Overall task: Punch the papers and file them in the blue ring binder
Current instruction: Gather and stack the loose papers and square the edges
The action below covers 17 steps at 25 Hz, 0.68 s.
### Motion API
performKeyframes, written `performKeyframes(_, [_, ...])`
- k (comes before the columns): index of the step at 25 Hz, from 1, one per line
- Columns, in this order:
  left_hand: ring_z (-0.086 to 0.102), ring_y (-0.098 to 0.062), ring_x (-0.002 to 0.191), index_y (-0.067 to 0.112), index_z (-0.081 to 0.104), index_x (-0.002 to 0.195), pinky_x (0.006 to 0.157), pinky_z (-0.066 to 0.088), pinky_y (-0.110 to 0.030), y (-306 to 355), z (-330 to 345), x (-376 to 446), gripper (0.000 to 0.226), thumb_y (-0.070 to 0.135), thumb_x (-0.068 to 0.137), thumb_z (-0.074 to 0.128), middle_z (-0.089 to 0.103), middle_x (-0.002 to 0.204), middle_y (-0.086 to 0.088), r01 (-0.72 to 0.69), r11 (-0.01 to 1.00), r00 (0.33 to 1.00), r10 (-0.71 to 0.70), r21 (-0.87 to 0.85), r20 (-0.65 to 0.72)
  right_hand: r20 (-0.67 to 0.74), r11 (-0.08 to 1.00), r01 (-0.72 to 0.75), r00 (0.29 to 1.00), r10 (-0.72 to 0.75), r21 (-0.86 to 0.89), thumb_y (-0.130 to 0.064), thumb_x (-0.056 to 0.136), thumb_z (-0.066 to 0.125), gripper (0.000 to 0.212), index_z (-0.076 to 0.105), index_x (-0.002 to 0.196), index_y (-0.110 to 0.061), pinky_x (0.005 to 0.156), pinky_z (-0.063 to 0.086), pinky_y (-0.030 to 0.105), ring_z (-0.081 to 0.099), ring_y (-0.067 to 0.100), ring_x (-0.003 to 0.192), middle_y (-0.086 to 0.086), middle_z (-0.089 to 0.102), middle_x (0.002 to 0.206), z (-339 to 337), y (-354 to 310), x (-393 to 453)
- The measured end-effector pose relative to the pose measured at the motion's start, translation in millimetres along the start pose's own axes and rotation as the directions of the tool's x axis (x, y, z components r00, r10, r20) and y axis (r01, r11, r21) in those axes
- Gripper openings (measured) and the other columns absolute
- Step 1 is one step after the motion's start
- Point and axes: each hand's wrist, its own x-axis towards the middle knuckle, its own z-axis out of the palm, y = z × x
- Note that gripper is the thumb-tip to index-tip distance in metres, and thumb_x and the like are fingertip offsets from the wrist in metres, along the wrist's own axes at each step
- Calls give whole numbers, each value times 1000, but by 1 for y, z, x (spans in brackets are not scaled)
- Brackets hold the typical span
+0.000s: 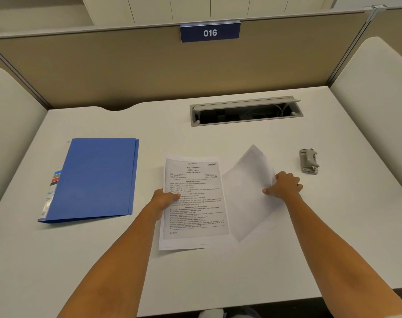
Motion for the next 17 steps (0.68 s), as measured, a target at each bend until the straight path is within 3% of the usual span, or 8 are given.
performKeyframes(2, [64,-33,103,3,59,124,92,52,-46,0,0,1,38,8,88,69,65,120,-19,0,1000,1000,0,0,0,-51,997,61,997,-59,37,-40,63,84,73,50,121,-12,94,38,41,47,31,116,11,54,120,-6,0,-4])
performKeyframes(6, [64,-32,102,1,59,124,91,52,-43,2,0,1,39,8,88,69,65,121,-18,-3,1000,1000,3,3,6,-98,941,154,987,-130,302,-28,71,80,36,66,101,-13,69,44,32,59,27,81,9,68,99,-28,-6,-12])
performKeyframes(12, [63,-34,109,1,59,125,96,51,-47,-1,0,1,39,7,88,68,65,121,-18,13,1000,1000,-13,20,3,-395,886,336,897,-198,318,-24,86,66,20,74,96,-9,64,42,29,58,26,72,12,70,86,-94,-40,-36])
performKeyframes(14, [62,-34,110,1,58,126,97,50,-47,-1,1,0,40,7,88,68,64,122,-18,20,1000,1000,-20,23,-2,-568,851,412,805,-173,326,-23,91,61,21,73,103,-10,69,42,26,62,28,79,12,70,95,-113,-58,-51])
performKeyframes(17, [61,-35,112,0,56,129,98,50,-48,0,1,0,42,7,89,66,63,124,-19,29,999,1000,-29,17,5,-793,724,640,568,-222,256,-21,95,56,23,70,109,-11,68,39,22,62,22,84,9,66,100,-124,-80,-71])
